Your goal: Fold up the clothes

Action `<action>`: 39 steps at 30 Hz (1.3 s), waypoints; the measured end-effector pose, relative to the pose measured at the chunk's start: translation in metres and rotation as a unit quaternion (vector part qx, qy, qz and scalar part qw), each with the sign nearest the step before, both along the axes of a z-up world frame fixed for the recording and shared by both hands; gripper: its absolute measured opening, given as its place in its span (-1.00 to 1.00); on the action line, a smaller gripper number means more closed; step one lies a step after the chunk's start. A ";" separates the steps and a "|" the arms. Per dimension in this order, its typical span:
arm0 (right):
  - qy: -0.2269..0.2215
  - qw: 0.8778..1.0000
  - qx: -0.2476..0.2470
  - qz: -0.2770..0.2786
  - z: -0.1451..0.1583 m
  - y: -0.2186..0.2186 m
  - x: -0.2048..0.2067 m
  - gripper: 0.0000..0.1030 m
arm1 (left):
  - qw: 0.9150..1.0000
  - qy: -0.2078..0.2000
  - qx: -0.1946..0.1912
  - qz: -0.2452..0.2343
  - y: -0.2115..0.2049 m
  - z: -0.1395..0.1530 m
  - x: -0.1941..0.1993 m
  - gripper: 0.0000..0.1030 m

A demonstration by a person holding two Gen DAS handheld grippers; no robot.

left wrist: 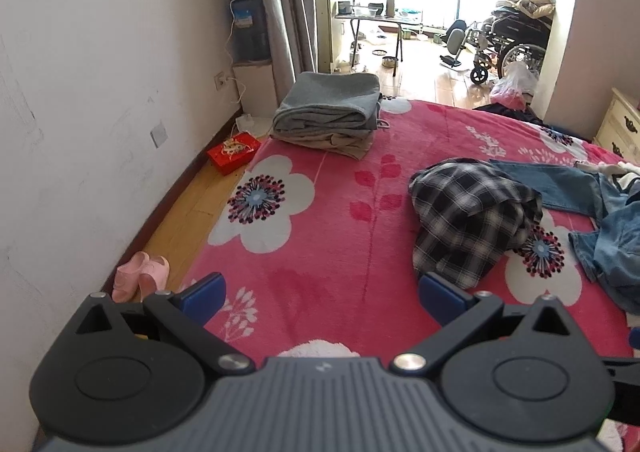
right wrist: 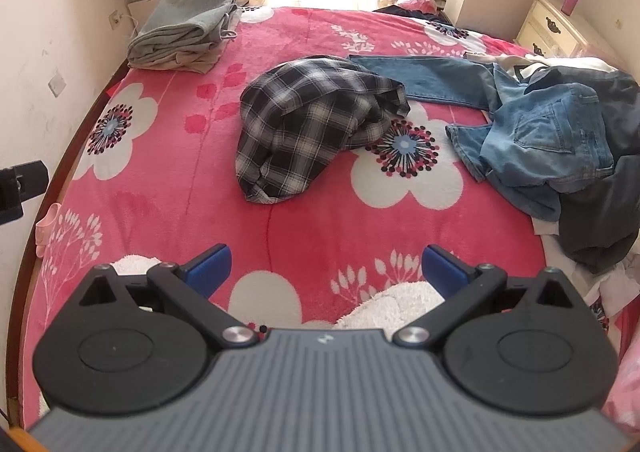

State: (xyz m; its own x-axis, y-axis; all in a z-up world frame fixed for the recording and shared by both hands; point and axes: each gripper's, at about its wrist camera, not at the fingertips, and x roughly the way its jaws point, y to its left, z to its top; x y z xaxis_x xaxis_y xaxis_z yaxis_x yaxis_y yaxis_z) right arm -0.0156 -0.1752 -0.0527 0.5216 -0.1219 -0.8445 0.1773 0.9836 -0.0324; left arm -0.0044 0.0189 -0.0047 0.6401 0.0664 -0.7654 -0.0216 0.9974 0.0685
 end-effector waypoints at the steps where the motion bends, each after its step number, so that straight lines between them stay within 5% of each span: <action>1: 0.000 1.000 0.000 0.000 0.000 0.000 0.000 0.98 | 1.000 0.000 0.002 -0.003 0.000 -0.001 0.000 1.00; 39: -0.005 1.000 -0.002 0.012 0.004 0.005 0.000 0.98 | 1.000 -0.008 -0.001 -0.002 0.000 0.001 -0.001 1.00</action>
State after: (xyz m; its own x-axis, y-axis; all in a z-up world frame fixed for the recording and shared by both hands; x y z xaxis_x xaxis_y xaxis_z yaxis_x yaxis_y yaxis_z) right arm -0.0153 -0.1706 -0.0484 0.5329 -0.1121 -0.8388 0.1539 0.9875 -0.0342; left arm -0.0051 0.0191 -0.0039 0.6521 0.0628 -0.7555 -0.0192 0.9976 0.0664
